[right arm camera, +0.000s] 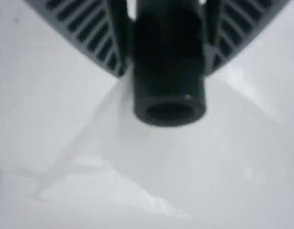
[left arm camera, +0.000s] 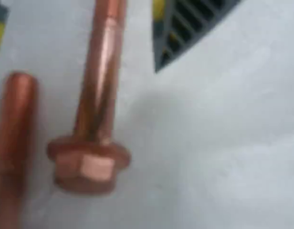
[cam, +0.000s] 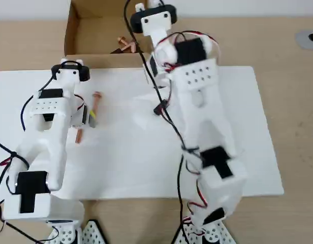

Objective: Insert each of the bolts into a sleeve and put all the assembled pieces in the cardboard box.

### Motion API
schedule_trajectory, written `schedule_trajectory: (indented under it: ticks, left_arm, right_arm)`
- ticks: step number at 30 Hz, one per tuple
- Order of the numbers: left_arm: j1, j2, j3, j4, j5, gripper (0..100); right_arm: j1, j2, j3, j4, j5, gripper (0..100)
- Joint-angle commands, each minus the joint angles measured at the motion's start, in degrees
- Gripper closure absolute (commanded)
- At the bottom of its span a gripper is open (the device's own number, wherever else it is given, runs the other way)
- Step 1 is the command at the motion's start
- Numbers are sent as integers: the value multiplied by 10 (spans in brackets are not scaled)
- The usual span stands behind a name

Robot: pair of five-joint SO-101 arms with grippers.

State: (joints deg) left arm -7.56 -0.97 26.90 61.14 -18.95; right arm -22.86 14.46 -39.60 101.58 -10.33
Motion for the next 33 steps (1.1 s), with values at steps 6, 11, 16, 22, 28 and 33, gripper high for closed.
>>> schedule_trajectory:
  ticks: [6,11,16,22,28,33]
  left_arm:
    - [-2,-29,26,4,-3,768]
    - [-18,-29,84,-62,0,768]
    - [-30,-29,135,-145,5,768]
    - [-12,-44,119,-166,-8,768]
    - [-12,-48,119,-206,-87,768]
    - [-24,-47,121,-228,-125,768]
  right_arm:
    - [13,-117,119,8,4,989]
    - [12,-129,138,8,4,989]
    - [11,-125,138,8,4,989]
    - [-22,-124,147,6,3,989]
    - [-38,-124,160,5,2,989]
    - [-36,-124,160,6,2,989]
